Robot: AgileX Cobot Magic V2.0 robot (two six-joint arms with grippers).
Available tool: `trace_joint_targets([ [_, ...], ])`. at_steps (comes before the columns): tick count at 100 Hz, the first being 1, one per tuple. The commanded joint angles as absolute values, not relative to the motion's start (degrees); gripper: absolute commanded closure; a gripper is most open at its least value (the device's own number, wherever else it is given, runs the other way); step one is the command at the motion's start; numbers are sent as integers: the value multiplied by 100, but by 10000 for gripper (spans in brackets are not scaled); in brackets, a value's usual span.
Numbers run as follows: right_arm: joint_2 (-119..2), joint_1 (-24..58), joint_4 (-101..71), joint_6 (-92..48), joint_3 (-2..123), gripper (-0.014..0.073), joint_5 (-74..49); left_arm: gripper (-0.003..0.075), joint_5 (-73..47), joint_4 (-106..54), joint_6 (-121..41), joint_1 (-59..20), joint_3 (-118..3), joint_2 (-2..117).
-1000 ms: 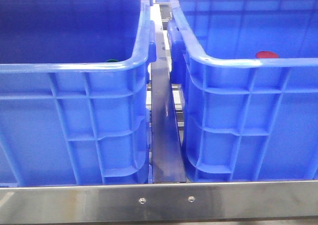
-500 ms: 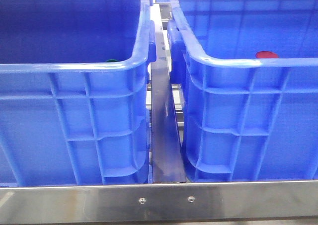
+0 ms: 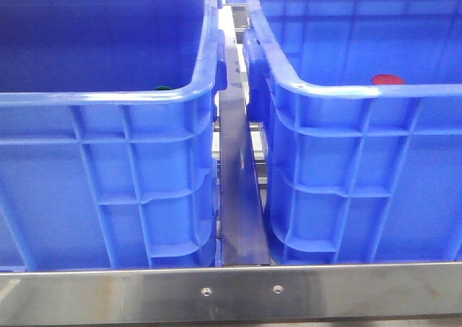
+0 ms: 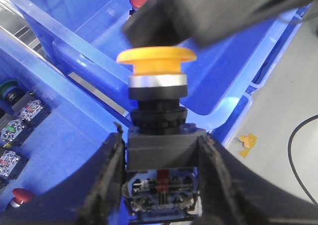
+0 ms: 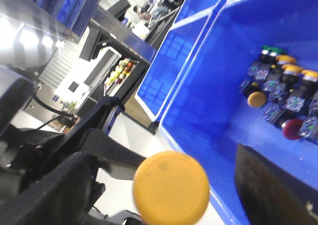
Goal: Pick red and yellow buttons and place in box
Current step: 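Pass the yellow button to the right gripper by its cap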
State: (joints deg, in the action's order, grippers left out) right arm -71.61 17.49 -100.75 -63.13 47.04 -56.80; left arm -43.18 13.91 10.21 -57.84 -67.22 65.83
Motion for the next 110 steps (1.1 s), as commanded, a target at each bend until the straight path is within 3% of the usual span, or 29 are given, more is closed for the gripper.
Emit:
trace_joint_targets([
  [1,-7230,1933,-10415,-6319,5000,24,-5863,739,-3907,1437,1031,-5833,-6891,6441],
  [12,-7358,2046,-10428,-6319,5046,127,-5868,739,-3907,1437,1031,-5833,-6891,6441],
  [24,-7359,2047,-10427,-6319,5051,299,-5885,739,-3907,1437,1031,-5833,-6891,6441],
  [38,-7359,2047,-10427,-6319,5047,337,-5892,692,-3918,1437,1075,-5833,-6891,6441],
  [45,-7359,2047,-10427,-6319,5047,337,-5884,582,-3943,1437,1075,-5833,-6891,6441],
  [60,-7359,2047,-10427,-6340,5052,337,-5829,206,-3943,1484,1227,-5790,-6891,6441],
  [69,-7359,1975,-10427,-6436,5052,337,-5722,99,-3948,1484,1237,-5790,-6891,6441],
  [110,-7147,493,-10427,-6696,5069,337,-5767,92,-4448,2542,2344,-5609,-6858,6441],
])
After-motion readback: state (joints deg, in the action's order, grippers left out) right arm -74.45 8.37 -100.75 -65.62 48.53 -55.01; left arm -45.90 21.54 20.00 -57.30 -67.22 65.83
